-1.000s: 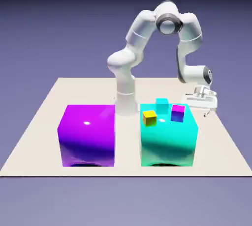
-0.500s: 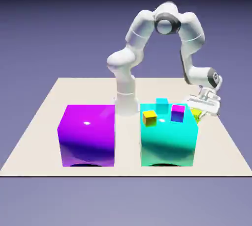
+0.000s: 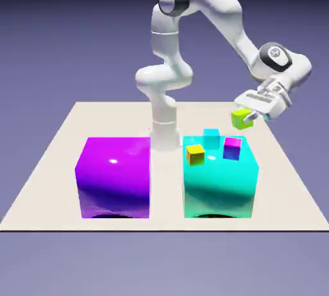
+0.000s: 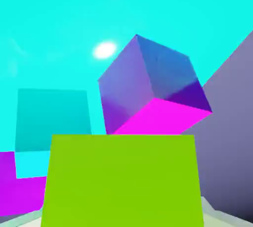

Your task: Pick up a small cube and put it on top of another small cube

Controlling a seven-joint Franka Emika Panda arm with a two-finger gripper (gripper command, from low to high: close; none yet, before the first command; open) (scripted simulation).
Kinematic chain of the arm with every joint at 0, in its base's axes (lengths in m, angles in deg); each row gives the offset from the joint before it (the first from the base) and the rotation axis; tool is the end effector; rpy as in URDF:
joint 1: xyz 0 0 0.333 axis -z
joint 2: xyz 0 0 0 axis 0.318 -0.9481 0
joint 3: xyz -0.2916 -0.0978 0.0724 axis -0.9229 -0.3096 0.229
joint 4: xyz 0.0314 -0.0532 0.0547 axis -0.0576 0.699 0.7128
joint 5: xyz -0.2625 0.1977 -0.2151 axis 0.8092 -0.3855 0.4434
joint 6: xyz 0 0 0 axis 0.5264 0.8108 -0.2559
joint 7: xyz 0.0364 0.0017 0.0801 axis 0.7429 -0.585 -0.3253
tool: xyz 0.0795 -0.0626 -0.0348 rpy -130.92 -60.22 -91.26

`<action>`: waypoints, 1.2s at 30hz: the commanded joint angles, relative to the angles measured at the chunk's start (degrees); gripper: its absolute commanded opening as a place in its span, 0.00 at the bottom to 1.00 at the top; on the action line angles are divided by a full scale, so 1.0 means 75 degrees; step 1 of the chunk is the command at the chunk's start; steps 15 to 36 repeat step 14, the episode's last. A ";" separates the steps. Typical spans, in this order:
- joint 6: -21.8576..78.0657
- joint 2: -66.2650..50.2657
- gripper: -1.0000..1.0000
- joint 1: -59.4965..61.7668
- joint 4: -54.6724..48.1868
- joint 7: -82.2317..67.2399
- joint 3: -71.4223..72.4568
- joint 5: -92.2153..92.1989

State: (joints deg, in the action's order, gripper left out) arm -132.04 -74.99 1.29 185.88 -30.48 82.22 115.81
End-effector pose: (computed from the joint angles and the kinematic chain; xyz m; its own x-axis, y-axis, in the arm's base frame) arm 0.3398 0.3066 0.3827 0.6415 0.5472 -0.5376 0.7099 -0.1578 0.6864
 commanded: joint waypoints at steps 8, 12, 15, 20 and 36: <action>-0.0229 0.0141 0.00 0.0919 0.1138 -0.0193 0.0377 0.0250; -0.0063 0.0129 1.00 0.0864 0.0984 -0.0239 0.0438 0.0182; 0.0532 0.0086 1.00 0.0667 0.0430 -0.0406 0.0657 -0.0062; 0.0532 0.0086 1.00 0.0667 0.0430 -0.0406 0.0657 -0.0062; 0.0532 0.0086 1.00 0.0667 0.0430 -0.0406 0.0657 -0.0062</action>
